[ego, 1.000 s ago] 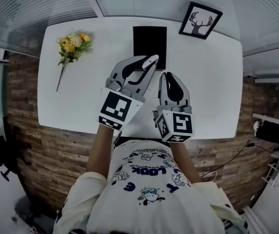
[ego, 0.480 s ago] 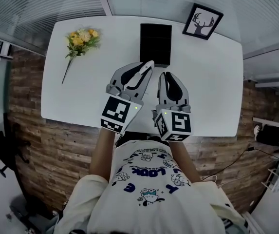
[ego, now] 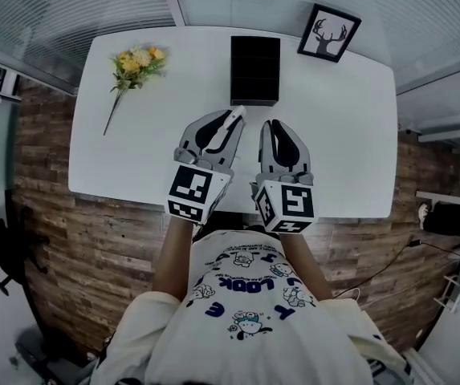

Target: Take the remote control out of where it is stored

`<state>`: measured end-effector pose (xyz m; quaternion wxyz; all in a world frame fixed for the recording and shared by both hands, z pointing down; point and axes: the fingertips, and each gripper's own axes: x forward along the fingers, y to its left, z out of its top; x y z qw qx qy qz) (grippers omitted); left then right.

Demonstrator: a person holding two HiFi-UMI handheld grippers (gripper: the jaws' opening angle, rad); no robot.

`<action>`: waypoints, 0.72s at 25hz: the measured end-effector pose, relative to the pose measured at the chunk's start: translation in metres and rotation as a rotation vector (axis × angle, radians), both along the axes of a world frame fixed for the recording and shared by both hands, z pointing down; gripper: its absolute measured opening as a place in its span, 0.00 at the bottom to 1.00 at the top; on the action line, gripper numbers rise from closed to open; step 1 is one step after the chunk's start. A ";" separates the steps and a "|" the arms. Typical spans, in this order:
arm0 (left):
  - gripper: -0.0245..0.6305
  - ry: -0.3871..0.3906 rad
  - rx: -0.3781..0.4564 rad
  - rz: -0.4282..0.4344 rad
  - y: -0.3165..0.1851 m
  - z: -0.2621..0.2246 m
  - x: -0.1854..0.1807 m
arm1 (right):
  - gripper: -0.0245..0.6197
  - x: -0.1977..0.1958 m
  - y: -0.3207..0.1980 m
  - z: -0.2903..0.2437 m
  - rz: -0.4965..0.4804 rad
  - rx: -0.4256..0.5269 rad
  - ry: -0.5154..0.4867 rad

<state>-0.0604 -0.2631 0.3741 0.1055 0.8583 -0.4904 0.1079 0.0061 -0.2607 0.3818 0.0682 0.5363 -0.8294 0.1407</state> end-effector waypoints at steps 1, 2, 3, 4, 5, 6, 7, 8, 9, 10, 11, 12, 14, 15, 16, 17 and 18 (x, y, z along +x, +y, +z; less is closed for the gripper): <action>0.16 0.002 0.000 -0.004 0.002 0.000 0.000 | 0.13 0.001 0.002 -0.001 0.000 0.003 0.002; 0.16 0.003 0.000 -0.007 0.004 0.001 0.000 | 0.13 0.001 0.004 -0.003 0.000 0.008 0.004; 0.16 0.004 0.002 -0.009 0.006 0.001 0.000 | 0.13 0.002 0.005 -0.004 0.000 0.012 0.005; 0.16 0.004 0.002 -0.010 0.008 0.000 0.001 | 0.13 0.002 0.007 -0.006 -0.002 0.016 0.007; 0.16 0.004 0.002 -0.009 0.010 0.000 0.002 | 0.13 0.002 0.008 -0.007 -0.003 0.019 0.009; 0.16 0.005 0.002 -0.008 0.012 -0.002 0.003 | 0.13 0.002 0.010 -0.008 -0.005 0.021 0.011; 0.16 0.005 0.004 -0.007 0.013 -0.003 0.004 | 0.13 0.002 0.012 -0.009 -0.008 0.023 0.014; 0.16 0.004 0.005 -0.008 0.015 -0.004 0.005 | 0.13 0.002 0.013 -0.010 -0.012 0.026 0.015; 0.16 0.003 0.007 -0.009 0.016 -0.004 0.005 | 0.13 0.001 0.014 -0.010 -0.016 0.028 0.017; 0.16 0.002 0.009 -0.009 0.017 -0.005 0.006 | 0.13 0.001 0.015 -0.011 -0.019 0.029 0.020; 0.16 0.002 0.010 -0.010 0.018 -0.006 0.006 | 0.13 0.001 0.017 -0.011 -0.021 0.030 0.022; 0.16 0.002 0.011 -0.010 0.019 -0.006 0.006 | 0.13 0.001 0.018 -0.011 -0.023 0.031 0.023; 0.16 0.001 0.011 -0.012 0.021 -0.007 0.006 | 0.13 0.000 0.020 -0.012 -0.026 0.032 0.022; 0.16 -0.001 0.011 -0.013 0.021 -0.007 0.006 | 0.13 0.000 0.021 -0.012 -0.027 0.033 0.022; 0.16 -0.003 0.012 -0.014 0.022 -0.007 0.006 | 0.12 0.000 0.021 -0.013 -0.028 0.034 0.022; 0.16 -0.005 0.012 -0.014 0.022 -0.007 0.006 | 0.13 0.000 0.022 -0.013 -0.029 0.034 0.022; 0.16 -0.006 0.012 -0.015 0.022 -0.008 0.006 | 0.13 0.001 0.022 -0.013 -0.030 0.034 0.022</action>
